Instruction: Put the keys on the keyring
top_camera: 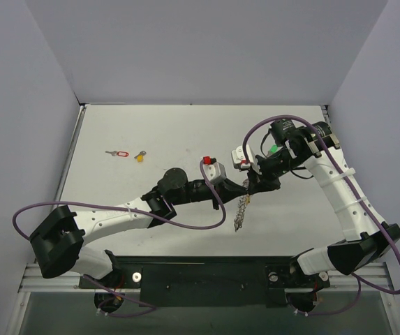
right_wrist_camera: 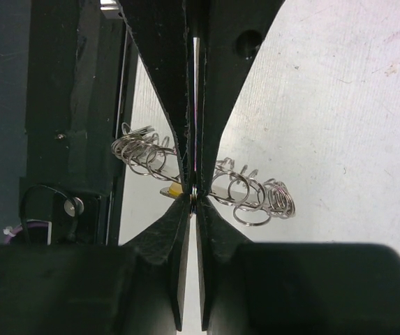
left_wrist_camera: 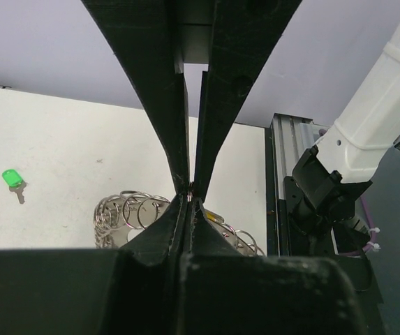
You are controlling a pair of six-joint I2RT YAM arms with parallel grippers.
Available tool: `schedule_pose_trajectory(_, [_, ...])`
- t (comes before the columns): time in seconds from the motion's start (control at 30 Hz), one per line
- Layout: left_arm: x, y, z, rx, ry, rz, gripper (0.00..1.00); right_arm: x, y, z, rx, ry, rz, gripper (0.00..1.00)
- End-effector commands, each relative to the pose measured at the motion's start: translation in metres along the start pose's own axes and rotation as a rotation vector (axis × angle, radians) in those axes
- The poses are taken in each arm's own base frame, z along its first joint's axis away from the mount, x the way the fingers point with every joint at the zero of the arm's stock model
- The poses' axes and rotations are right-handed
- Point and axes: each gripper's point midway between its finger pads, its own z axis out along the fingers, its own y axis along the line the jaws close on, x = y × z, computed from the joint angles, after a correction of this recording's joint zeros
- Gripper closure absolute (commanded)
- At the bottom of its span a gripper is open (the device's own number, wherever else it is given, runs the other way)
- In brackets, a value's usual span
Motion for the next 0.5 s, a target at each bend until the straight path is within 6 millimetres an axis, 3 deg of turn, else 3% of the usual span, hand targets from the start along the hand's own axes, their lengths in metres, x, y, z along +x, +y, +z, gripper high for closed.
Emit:
schedule_pose_trajectory(0.0, [-0.037, -0.006, 0.003, 0.013, -0.118, 0.024, 1.00, 0.000, 0.056, -0.009, -0.175, -0.005, 0.172, 0.84])
schedule_pose_trajectory(0.07, [-0.045, -0.004, -0.005, -0.012, -0.172, 0.024, 1.00, -0.005, 0.054, -0.012, -0.165, -0.043, 0.193, 0.69])
schedule_pose_trajectory(0.13, [-0.048, -0.004, -0.013, -0.025, -0.217, 0.026, 1.00, -0.010, 0.053, -0.016, -0.154, -0.092, 0.220, 0.60])
schedule_pose_trajectory(0.27, [-0.063, -0.007, -0.029, -0.013, -0.334, 0.009, 1.00, -0.016, 0.050, -0.024, -0.108, -0.192, 0.281, 0.54])
schedule_pose_trajectory(0.37, [-0.070, -0.009, -0.036, -0.002, -0.400, -0.038, 1.00, -0.019, 0.035, -0.029, -0.029, -0.287, 0.387, 0.53])
schedule_pose_trajectory(0.47, [-0.081, -0.013, -0.042, 0.015, -0.461, -0.052, 1.00, -0.026, 0.014, -0.020, 0.044, -0.425, 0.566, 0.54])
